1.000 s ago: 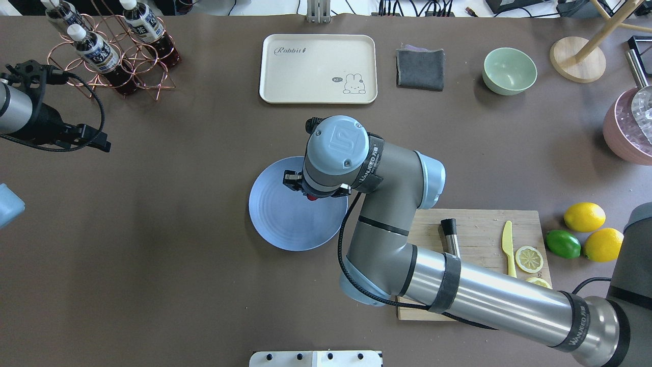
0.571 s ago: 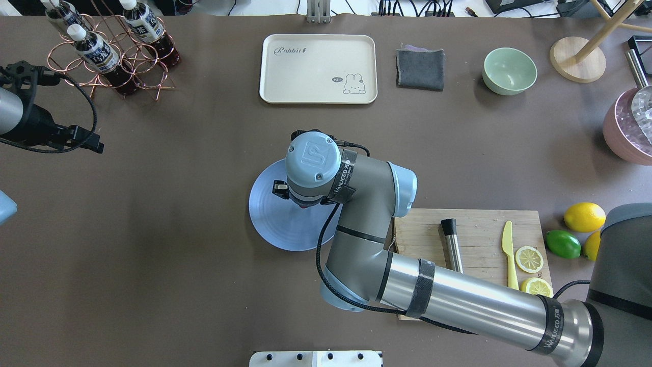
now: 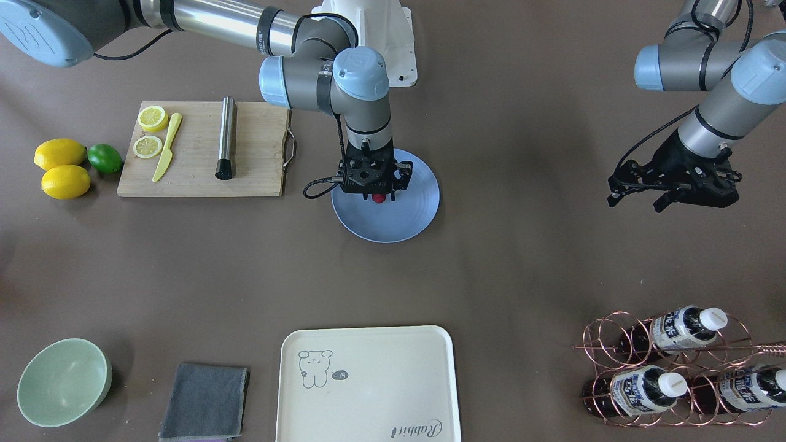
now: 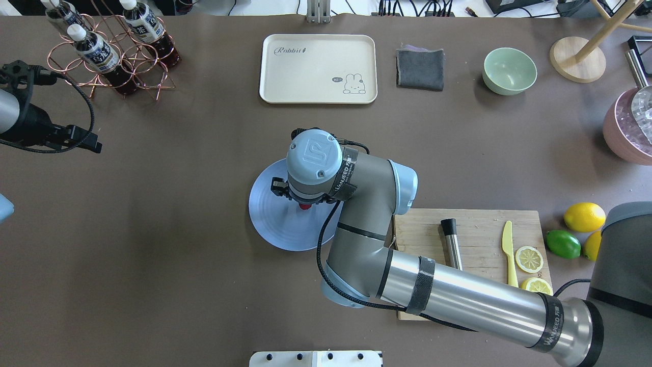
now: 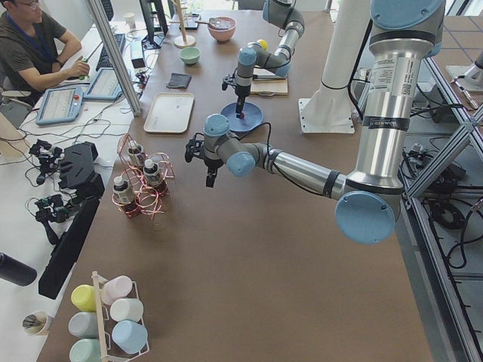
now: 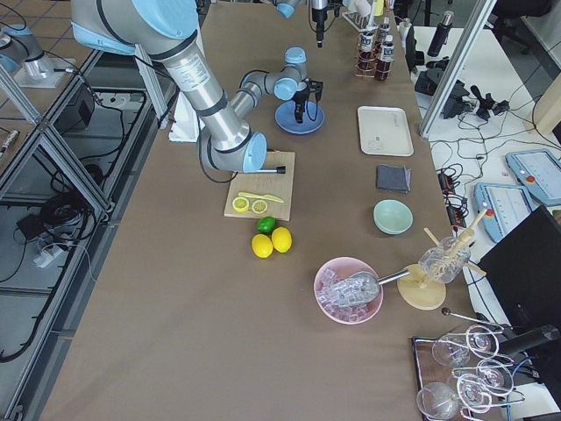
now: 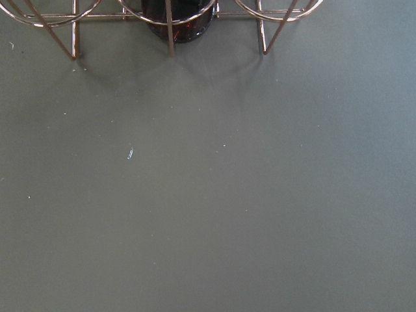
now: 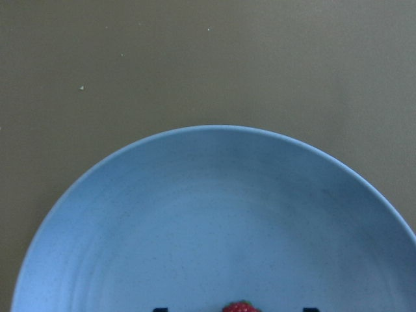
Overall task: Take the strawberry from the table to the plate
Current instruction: 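Open the right gripper to release the strawberry onto the plate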
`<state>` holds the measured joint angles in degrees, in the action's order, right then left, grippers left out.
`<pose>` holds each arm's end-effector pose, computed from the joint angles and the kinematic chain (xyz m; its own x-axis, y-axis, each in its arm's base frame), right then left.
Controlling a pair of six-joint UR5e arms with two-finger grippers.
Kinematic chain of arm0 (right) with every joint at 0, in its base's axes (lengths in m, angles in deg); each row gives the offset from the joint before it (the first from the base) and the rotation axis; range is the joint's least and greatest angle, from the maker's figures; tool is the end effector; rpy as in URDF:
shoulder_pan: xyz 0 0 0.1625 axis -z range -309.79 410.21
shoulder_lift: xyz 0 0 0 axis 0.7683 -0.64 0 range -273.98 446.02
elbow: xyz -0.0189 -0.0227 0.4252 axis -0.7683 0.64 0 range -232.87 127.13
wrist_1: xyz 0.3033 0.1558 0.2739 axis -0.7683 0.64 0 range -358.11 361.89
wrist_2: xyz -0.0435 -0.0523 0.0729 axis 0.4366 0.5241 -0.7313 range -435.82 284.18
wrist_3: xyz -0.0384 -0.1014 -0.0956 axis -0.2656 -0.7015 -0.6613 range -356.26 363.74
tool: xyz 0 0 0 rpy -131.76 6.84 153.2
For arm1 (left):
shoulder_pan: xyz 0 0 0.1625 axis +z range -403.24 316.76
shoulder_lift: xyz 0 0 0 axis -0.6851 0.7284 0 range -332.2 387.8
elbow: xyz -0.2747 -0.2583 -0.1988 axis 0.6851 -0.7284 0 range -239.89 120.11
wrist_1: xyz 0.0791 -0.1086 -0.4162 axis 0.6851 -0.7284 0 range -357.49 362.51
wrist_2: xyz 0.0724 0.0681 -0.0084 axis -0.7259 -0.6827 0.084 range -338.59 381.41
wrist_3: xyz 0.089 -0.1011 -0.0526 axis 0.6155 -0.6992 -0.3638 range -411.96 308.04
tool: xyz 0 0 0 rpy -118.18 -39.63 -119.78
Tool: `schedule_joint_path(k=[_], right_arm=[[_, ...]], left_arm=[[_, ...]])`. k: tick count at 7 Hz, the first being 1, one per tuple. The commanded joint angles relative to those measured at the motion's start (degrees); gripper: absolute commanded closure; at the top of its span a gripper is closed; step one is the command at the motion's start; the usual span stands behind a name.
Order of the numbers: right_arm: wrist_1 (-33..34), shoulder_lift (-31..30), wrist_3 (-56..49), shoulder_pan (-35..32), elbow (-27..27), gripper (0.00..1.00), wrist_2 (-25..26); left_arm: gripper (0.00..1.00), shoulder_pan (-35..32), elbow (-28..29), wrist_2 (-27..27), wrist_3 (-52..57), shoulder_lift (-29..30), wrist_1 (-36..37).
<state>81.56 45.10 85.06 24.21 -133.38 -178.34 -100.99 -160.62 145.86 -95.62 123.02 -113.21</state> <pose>-0.6880 -0.4490 0.1908 0.6140 0.1355 0.7776 -0.1883 0.9819 -0.0224 0.2730 -0.5290 0.4953 0.6345 0.1123 -0.7647 0.0545 0.9804 0.1893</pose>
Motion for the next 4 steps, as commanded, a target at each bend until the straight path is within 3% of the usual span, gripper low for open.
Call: schedule_joint_path(k=[1, 2, 3, 4], right_arm=[[2.93, -6.57, -1.76, -7.79, -10.28, 0.00, -6.17], [8.61, -14.38, -13.17, -14.63, -20.46, 0.00, -11.16], [13.71, -20.20, -24.08, -22.61, -26.47, 0.00, -17.21], [14.98, -25.91, -35.50, -29.57, -27.67, 0.00, -21.54]], left_arm=[[0.02, -0.61, -2.43, 1.92, -0.20, -2.04, 0.32], [0.02, -4.27, -3.14, 4.63, -0.20, -3.19, 0.41], [0.02, -5.18, -4.72, 4.75, 0.32, -5.29, 0.32], [0.02, -5.36, -6.30, 4.83, 0.85, -7.74, 0.06]])
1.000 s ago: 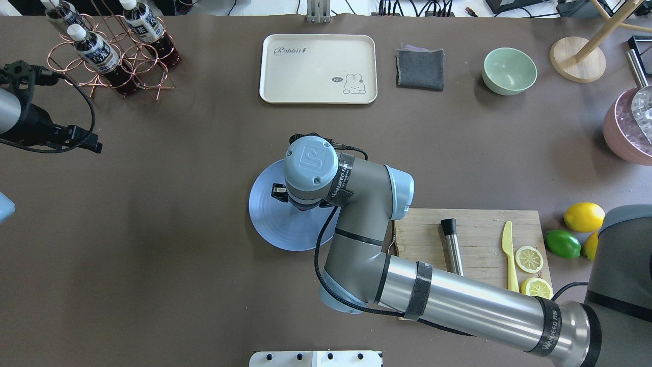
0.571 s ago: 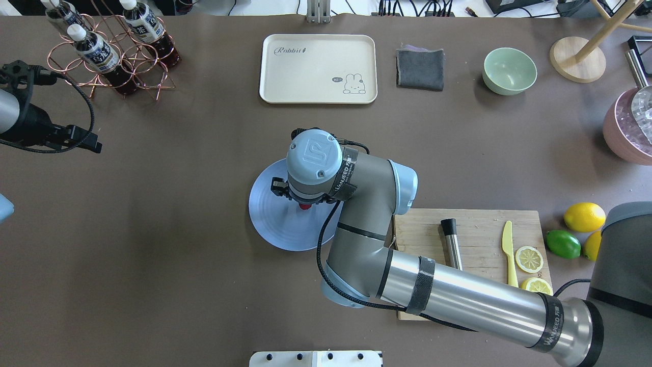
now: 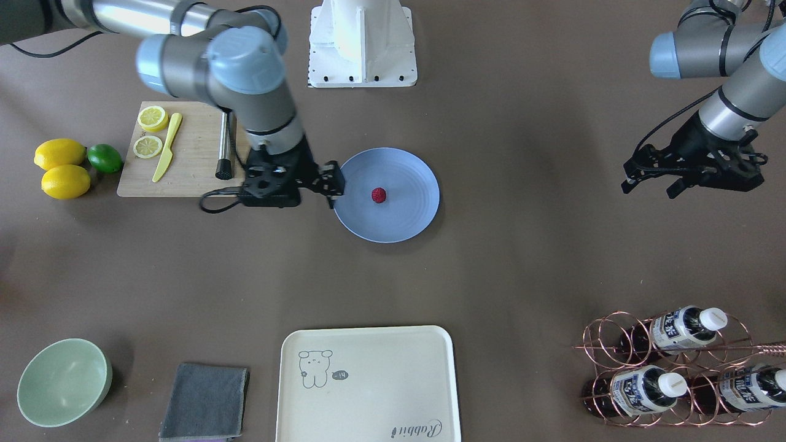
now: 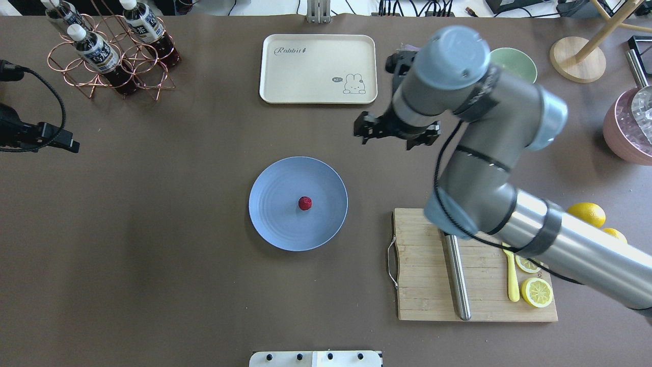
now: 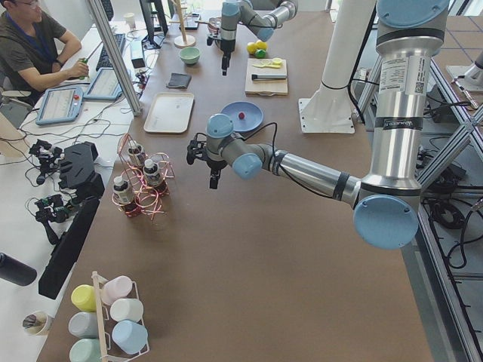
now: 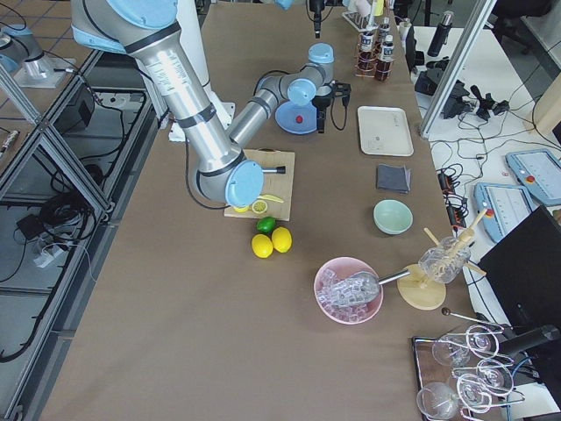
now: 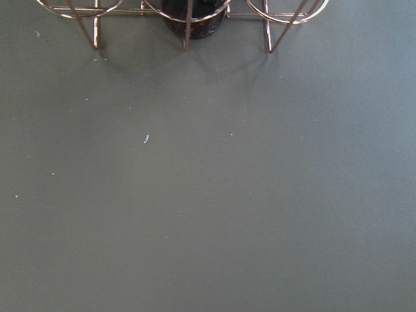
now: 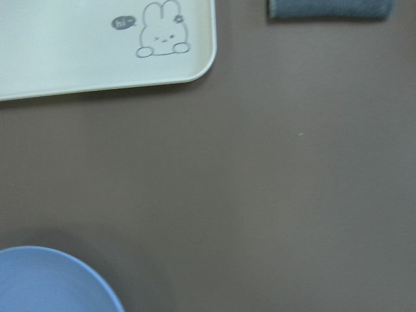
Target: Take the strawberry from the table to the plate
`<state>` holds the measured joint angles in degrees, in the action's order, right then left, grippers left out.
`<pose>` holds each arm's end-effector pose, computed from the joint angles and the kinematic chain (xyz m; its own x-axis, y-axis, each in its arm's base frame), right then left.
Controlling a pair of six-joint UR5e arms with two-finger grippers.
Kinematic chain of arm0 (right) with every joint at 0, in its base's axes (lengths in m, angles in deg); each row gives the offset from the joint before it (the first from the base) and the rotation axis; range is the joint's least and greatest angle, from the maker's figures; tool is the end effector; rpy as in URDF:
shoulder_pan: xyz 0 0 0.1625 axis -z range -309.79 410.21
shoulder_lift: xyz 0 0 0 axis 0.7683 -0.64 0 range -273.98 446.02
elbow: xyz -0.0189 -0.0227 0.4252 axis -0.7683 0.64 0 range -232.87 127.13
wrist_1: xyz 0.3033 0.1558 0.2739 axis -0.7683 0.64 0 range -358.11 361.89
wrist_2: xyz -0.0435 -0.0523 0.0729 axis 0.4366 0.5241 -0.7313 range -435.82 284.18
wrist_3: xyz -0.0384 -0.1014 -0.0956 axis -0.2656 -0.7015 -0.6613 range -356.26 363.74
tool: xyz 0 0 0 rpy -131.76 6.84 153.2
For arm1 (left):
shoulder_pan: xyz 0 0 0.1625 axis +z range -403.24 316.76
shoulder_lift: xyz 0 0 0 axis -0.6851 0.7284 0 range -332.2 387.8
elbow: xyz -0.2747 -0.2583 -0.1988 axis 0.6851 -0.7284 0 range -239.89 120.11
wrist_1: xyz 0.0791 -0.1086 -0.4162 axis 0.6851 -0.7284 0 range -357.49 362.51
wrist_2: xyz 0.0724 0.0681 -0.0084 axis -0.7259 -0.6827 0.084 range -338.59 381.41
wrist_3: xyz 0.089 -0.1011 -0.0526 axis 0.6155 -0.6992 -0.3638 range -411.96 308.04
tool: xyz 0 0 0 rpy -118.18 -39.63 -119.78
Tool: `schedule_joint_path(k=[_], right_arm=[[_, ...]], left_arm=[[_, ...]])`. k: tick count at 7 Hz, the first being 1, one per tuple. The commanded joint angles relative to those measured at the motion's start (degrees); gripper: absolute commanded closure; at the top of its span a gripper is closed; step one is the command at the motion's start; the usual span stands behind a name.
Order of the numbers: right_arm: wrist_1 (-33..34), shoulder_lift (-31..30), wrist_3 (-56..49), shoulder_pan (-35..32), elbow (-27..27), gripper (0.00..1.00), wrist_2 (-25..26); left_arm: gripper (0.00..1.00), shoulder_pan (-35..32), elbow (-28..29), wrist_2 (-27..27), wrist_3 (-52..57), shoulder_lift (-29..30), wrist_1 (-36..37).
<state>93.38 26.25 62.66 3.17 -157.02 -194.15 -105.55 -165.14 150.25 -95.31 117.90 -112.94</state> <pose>-0.4105 -0.5358 0.2648 0.6464 0.0274 0.7625 -0.1054 0.9930 0.0537 0.2186 -0.5081 0.4986 0.6045 0.0670 -0.7938 0.0869 0.9850 0.1493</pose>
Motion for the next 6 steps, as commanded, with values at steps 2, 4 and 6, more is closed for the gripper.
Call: schedule_joint_path(k=[2, 4, 6], right_arm=[[3.87, -15.35, -38.75, -24.43, 0.50, 0.00, -12.50], [6.08, -15.12, -61.63, -36.76, 15.47, 0.00, -14.29], [5.90, -16.25, -63.23, -38.57, 18.37, 0.00, -15.00]], left_arm=[[0.02, -5.61, -2.16, 0.79, 13.05, -8.08, 0.13], [0.02, -13.42, 1.96, 5.44, 23.96, -9.94, 0.13], [0.02, -14.78, 1.28, 5.45, 24.90, -12.22, 0.31]])
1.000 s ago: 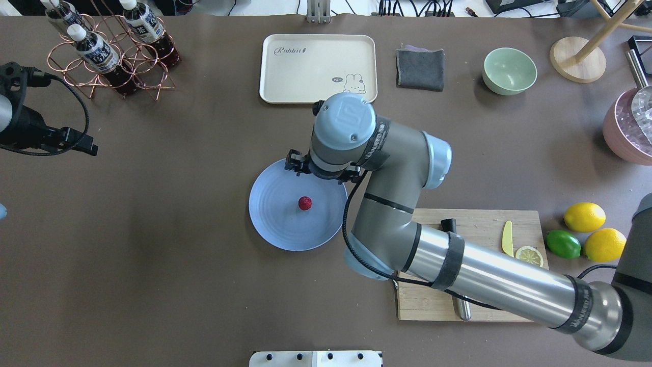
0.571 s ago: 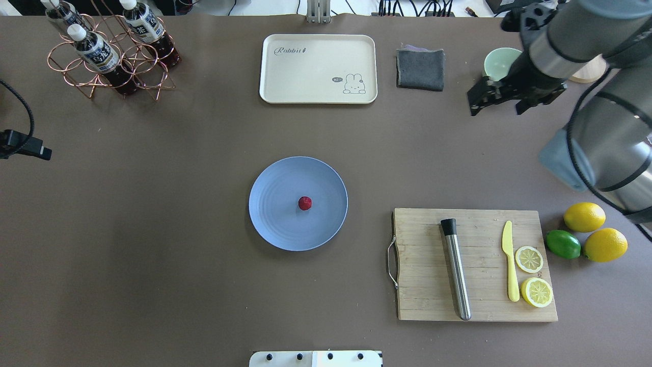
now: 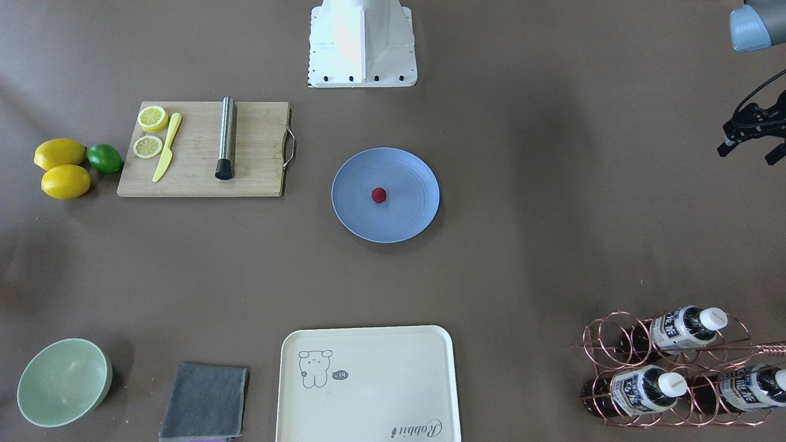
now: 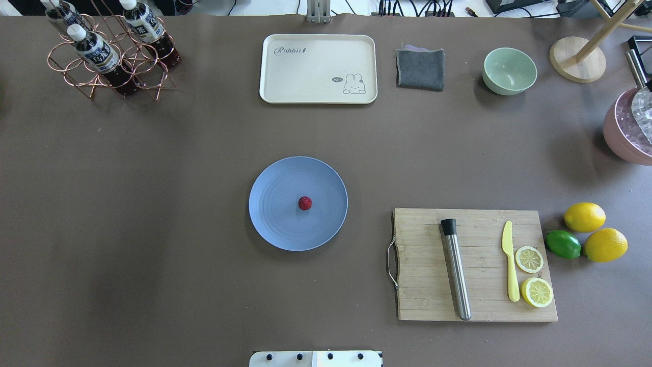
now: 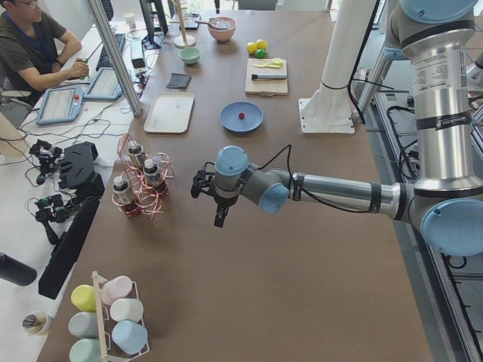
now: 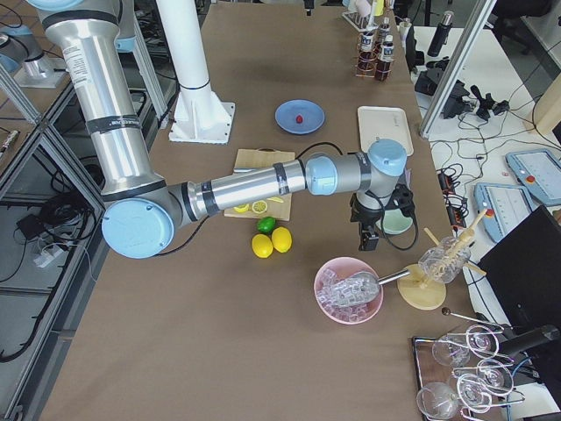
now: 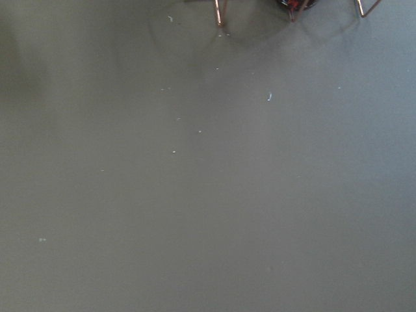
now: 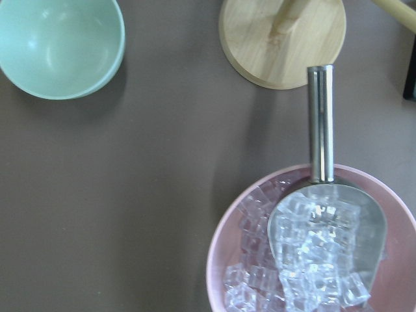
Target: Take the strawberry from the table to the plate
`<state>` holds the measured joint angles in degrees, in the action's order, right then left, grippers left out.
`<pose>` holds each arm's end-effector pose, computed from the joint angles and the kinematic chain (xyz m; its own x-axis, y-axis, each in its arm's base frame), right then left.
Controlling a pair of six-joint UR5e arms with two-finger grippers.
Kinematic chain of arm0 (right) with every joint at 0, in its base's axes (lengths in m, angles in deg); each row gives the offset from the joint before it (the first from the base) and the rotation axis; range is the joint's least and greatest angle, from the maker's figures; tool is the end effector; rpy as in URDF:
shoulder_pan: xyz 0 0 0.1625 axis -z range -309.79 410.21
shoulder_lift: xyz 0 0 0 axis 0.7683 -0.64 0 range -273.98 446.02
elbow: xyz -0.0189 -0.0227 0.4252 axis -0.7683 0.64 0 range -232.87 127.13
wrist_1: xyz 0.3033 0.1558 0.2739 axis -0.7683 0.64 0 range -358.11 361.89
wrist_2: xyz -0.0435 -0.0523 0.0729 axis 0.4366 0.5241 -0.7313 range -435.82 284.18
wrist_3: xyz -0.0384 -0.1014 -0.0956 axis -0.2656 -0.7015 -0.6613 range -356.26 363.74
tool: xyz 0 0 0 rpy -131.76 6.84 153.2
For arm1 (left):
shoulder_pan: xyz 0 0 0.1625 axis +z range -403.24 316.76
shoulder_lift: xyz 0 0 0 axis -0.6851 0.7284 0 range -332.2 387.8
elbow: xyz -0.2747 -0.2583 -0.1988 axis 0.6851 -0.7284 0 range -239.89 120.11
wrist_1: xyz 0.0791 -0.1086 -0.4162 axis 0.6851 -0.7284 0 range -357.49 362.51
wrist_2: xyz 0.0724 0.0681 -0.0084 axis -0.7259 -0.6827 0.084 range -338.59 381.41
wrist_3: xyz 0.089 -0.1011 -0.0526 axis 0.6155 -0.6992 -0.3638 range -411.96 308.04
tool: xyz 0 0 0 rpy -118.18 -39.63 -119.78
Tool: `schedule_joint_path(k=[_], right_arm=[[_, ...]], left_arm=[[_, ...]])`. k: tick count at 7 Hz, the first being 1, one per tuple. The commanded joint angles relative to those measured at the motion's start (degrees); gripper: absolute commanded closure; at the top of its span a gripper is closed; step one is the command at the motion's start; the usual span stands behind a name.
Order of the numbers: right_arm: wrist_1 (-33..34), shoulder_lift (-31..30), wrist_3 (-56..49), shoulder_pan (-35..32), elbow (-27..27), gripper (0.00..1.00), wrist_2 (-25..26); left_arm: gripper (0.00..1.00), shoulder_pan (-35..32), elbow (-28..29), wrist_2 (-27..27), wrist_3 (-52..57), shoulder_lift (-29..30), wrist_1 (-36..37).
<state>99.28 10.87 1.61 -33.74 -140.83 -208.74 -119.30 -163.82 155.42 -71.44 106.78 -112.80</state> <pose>-0.0311 -0.6248 0.5781 0.7170 -0.1780 0.6740 0.1317 0.9840 0.1197 0.0818 -0.4656 0.6042 0.6542 0.1788 -0.7349 0.0062 0.9703 0.2416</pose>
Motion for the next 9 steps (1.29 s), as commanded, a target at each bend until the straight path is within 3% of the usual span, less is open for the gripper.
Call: schedule_joint_path(k=[1, 9], right_arm=[[-0.01, -2.44, -2.18, -1.75, 1.66, 0.00, -0.50], [-1.06, -7.99, -2.27, -3.86, -2.03, 0.00, -1.64]], left_arm=[[0.02, -0.76, 1.35, 0.12, 0.84, -0.07, 2.09], [0.02, -3.57, 1.19, -0.15, 1.63, -0.75, 1.41]])
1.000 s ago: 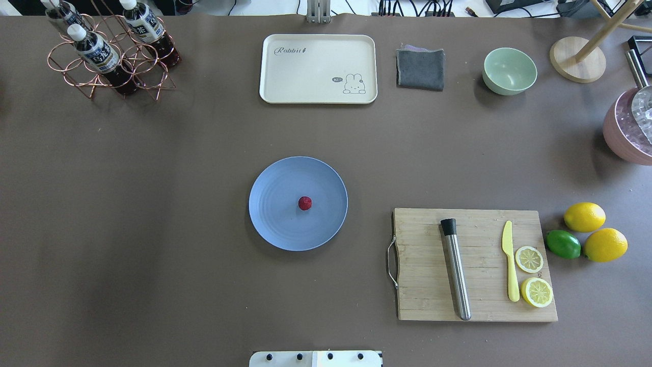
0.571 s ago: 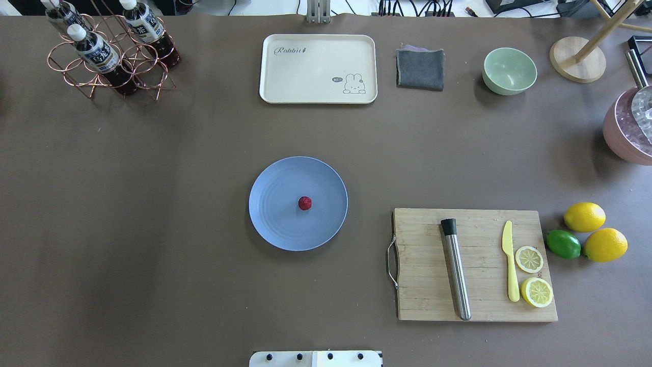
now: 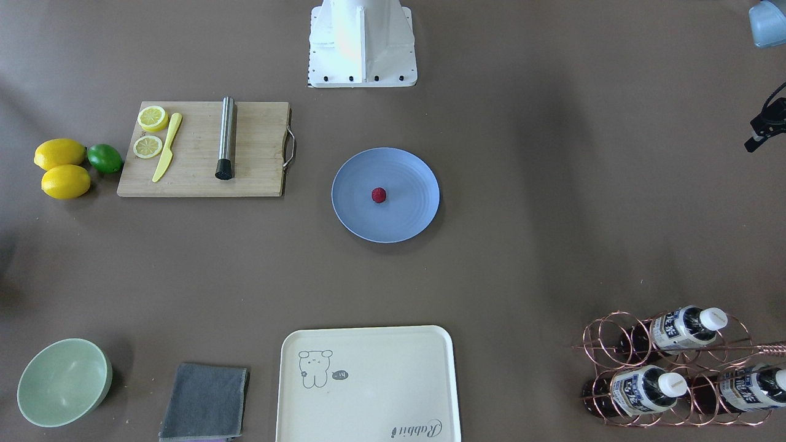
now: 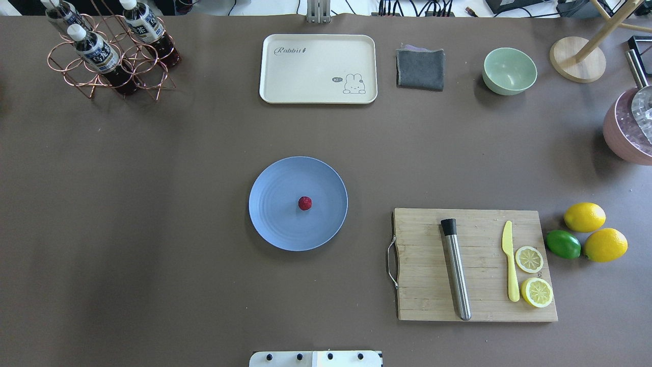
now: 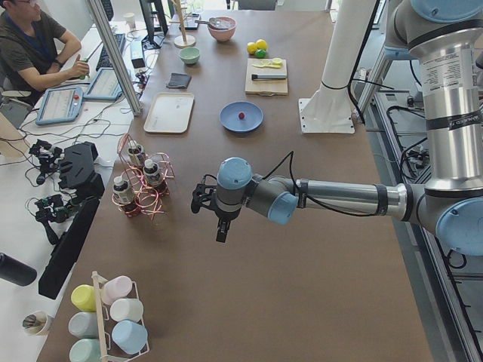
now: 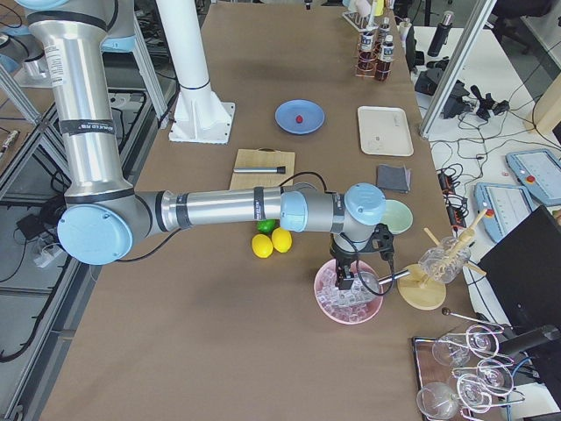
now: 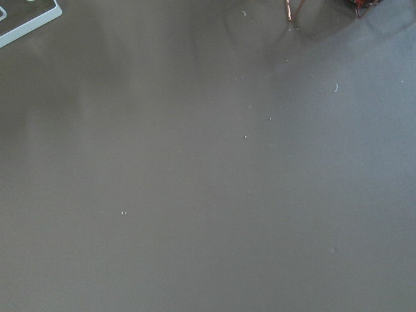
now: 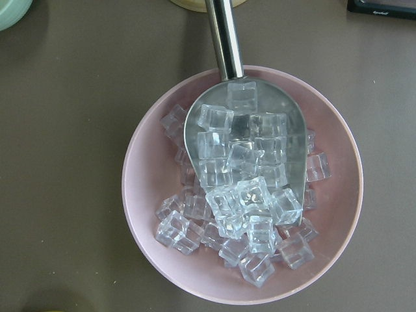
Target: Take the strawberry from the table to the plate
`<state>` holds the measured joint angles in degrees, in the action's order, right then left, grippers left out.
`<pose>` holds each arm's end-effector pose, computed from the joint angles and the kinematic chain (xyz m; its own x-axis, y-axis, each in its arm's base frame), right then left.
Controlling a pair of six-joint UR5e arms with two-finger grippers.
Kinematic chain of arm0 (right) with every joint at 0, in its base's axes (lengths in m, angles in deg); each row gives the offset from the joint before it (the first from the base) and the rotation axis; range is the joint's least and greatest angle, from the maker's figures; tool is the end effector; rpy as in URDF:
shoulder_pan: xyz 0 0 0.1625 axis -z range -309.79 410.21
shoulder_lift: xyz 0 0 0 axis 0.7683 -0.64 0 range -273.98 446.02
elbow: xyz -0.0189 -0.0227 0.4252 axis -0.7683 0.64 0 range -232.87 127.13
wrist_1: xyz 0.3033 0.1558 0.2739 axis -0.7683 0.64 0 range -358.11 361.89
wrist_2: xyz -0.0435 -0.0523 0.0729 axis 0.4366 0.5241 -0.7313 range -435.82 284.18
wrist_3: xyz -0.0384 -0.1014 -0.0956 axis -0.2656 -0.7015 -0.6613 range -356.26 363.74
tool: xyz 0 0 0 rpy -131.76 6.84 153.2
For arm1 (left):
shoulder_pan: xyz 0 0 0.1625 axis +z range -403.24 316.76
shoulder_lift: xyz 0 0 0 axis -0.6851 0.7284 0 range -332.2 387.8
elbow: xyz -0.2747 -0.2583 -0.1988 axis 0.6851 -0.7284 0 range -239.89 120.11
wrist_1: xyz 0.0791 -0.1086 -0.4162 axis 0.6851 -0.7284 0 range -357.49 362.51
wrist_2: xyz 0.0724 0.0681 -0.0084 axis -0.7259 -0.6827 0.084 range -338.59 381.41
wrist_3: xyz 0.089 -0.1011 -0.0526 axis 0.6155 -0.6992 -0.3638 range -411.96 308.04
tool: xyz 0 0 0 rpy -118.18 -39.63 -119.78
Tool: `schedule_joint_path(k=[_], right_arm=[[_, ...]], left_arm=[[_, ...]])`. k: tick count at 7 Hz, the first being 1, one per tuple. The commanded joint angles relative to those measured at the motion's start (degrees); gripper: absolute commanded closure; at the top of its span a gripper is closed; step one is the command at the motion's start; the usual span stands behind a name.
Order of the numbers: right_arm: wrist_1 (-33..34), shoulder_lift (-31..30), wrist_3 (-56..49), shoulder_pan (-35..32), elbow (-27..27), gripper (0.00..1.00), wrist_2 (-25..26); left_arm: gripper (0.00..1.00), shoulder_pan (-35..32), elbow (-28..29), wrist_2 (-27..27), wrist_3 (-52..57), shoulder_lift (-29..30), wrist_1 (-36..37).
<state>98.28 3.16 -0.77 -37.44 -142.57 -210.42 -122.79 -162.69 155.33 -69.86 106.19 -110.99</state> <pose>0.0086 -0.5679 0.6379 0.7057 -0.1133 0.6994 0.0968 0.9933 0.0632 0.0519 -0.4631 0.6243 0.6747 0.1209 -0.7282 0.0447 0.9780 0.2038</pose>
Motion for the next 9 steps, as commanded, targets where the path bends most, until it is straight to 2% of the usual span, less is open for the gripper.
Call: schedule_joint_path(k=[1, 9], right_arm=[[0.03, -0.37, 0.30, -0.15, -0.30, 0.00, 0.04], [-0.06, -1.69, 0.47, -0.15, -1.44, 0.00, 0.04]], left_arm=[[0.02, -0.08, 0.49, -0.15, 0.06, 0.00, -0.67], [0.02, 0.01, 0.59, -1.65, -0.03, 0.18, -0.76]])
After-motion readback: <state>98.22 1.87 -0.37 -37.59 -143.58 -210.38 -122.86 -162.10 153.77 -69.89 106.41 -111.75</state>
